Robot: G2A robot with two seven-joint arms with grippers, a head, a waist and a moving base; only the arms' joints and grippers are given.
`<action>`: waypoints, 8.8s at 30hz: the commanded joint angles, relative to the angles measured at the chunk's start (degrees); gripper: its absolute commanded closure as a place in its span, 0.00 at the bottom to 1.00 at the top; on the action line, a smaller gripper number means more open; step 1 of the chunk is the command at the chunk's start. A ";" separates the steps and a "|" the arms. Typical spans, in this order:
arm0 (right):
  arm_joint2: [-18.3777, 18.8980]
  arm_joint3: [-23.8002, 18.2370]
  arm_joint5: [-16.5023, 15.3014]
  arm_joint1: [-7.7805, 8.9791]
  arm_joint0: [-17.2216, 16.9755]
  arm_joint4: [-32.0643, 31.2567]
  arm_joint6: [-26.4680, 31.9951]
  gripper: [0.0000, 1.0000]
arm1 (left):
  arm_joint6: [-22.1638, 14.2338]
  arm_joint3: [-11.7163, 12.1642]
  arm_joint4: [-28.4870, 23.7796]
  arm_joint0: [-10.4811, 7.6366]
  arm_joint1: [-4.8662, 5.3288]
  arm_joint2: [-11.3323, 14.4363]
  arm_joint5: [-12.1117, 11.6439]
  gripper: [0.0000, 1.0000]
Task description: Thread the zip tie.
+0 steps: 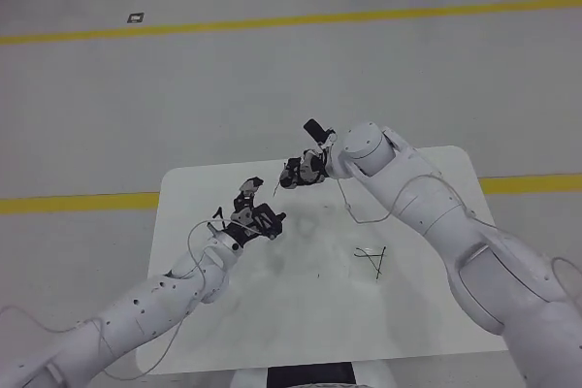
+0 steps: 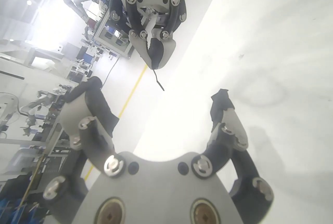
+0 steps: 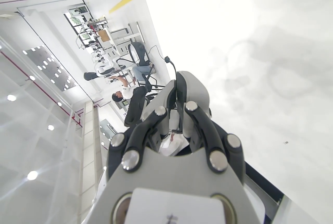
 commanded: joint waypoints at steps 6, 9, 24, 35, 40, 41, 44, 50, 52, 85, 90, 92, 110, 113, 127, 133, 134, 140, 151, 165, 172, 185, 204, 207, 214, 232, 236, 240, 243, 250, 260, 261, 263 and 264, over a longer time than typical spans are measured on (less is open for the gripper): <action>0.32 -0.85 -0.09 0.06 -0.92 -0.51 -1.84 1.00 | 0.11 0.15 0.00 0.26 -0.14 -0.36 -0.56 0.00; 0.92 -1.33 0.00 0.26 -1.49 -1.17 -3.17 1.00 | 0.05 0.76 0.00 -0.07 -0.24 -0.29 -0.60 0.00; 2.81 -3.09 0.00 0.85 -3.19 -2.39 -7.58 1.00 | -0.05 1.82 0.00 -1.21 -0.30 0.66 0.00 0.00; 4.58 -4.08 0.00 1.62 -4.22 -3.59 -9.58 1.00 | 0.67 2.69 0.00 -3.56 0.17 3.24 0.00 0.49; 4.94 -4.52 0.00 1.88 -4.53 -3.73 -9.61 1.00 | 0.71 2.87 0.00 -4.24 0.29 3.97 0.00 0.58; 4.97 -4.56 0.00 1.91 -4.57 -3.74 -9.59 1.00 | 0.69 2.89 0.00 -4.34 0.31 4.05 0.00 0.58; 4.93 -4.46 0.00 1.97 -4.60 -3.72 -9.40 1.00 | 0.46 3.12 0.00 -4.82 0.41 4.47 0.00 0.56; 3.86 -3.35 0.00 1.74 -4.14 -3.26 -8.35 1.00 | -0.23 3.05 0.00 -6.44 0.60 6.39 0.00 0.62; 3.46 -3.14 0.00 1.64 -3.97 -2.93 -7.74 1.00 | -0.35 3.01 0.00 -6.88 0.59 6.88 0.00 0.62; -0.16 -3.98 0.00 1.96 -2.89 2.46 -5.77 1.00 | -2.85 4.51 0.00 -11.44 0.07 11.38 0.00 0.79; -0.43 -4.54 0.00 2.12 -2.98 3.32 -5.70 1.00 | -2.80 4.58 0.00 -11.61 -0.04 11.69 0.00 0.76; -0.62 -4.73 0.00 2.17 -2.96 3.61 -5.63 1.00 | -2.80 4.66 0.00 -11.68 -0.07 11.78 0.00 0.76; -3.12 -4.26 0.00 2.27 -2.42 7.59 -5.67 1.00 | -3.16 5.05 0.00 -12.95 -0.31 12.72 0.00 0.85; -3.30 -4.40 0.00 2.36 -2.39 8.32 -5.98 1.00 | -3.20 5.10 0.00 -13.10 -0.43 13.00 0.00 0.86; -4.37 -5.14 0.00 3.03 -2.20 9.95 -7.37 1.00 | -3.43 5.51 0.00 -13.26 -0.55 13.22 0.00 1.00; -5.02 -5.30 0.00 3.24 -2.02 10.68 -7.73 1.00 | -3.19 5.57 0.00 -13.15 -0.56 13.15 0.00 1.00; -5.12 -5.32 0.00 3.27 -2.00 10.79 -7.78 1.00 | -3.16 5.59 0.00 -13.15 -0.56 13.15 0.00 1.00; -5.84 -5.27 0.00 3.44 -1.80 11.57 -8.25 1.00 | -2.84 5.53 0.00 -13.08 -0.50 12.95 0.00 1.00; -6.96 -5.39 0.00 3.71 -1.35 13.19 -9.20 1.00 | -2.38 5.10 0.00 -12.80 -0.16 12.48 0.00 1.00; -8.06 -6.02 0.00 4.31 -1.04 14.68 -10.22 0.07 | -1.98 4.85 0.00 -12.48 0.01 12.21 0.00 1.00; -8.46 -6.32 0.00 4.79 -0.99 15.22 -11.45 0.00 | -1.38 4.62 0.00 -11.90 0.08 11.64 0.00 1.00; -8.15 -6.62 0.00 6.37 -1.37 16.29 -12.97 0.00 | 1.58 3.89 0.00 -9.69 0.71 9.36 0.00 1.00; -6.01 -9.35 0.00 9.65 -2.90 16.62 -13.75 0.00 | 17.92 3.87 -13.59 -0.54 2.20 -1.97 -10.89 1.00; -6.07 -9.57 0.00 9.89 -3.09 16.90 -13.81 0.00 | 20.40 4.49 -15.10 0.02 2.37 -3.15 -14.64 1.00; -6.39 -9.74 0.00 10.10 -3.13 17.37 -13.95 0.00 | 21.22 5.62 -14.76 0.71 2.40 -5.04 -19.09 1.00; -6.39 -9.74 0.00 10.10 -3.13 17.37 -13.95 0.00 | 26.00 11.29 -32.90 1.91 2.47 -10.03 -38.70 1.00; -6.39 -9.74 0.00 10.10 -3.13 17.37 -13.95 0.00 | 28.03 10.45 -37.62 2.48 2.82 -8.46 -38.96 1.00; -6.39 -9.74 0.00 10.10 -3.13 17.37 -13.95 0.00 | 29.55 9.81 -41.62 0.67 4.00 -4.48 -38.96 1.00; -6.39 -9.74 0.00 10.10 -3.13 17.37 -13.95 0.00 | 30.96 9.40 -46.52 -0.93 5.05 -0.55 -38.96 1.00; -6.39 -9.74 0.00 10.10 -3.13 17.37 -13.95 0.00 | 31.48 7.77 -53.82 -3.30 6.01 4.17 -38.96 1.00; -5.84 -9.83 -0.94 10.21 -3.98 17.08 -14.74 0.00 | 28.54 6.98 -61.12 -2.14 5.96 3.65 -38.96 1.00; -5.42 -10.02 -2.38 10.43 -4.30 15.97 -14.47 0.00 | 28.26 5.88 -64.82 -1.72 6.09 3.58 -38.96 1.00; -4.76 -9.95 -4.33 10.85 -4.82 14.50 -13.12 0.00 | 26.48 4.96 -68.58 -1.65 6.57 3.65 -38.96 1.00; -4.36 -9.96 -5.50 11.06 -5.03 14.03 -11.92 0.00 | 26.02 4.43 -70.80 -1.48 6.83 3.63 -38.96 1.00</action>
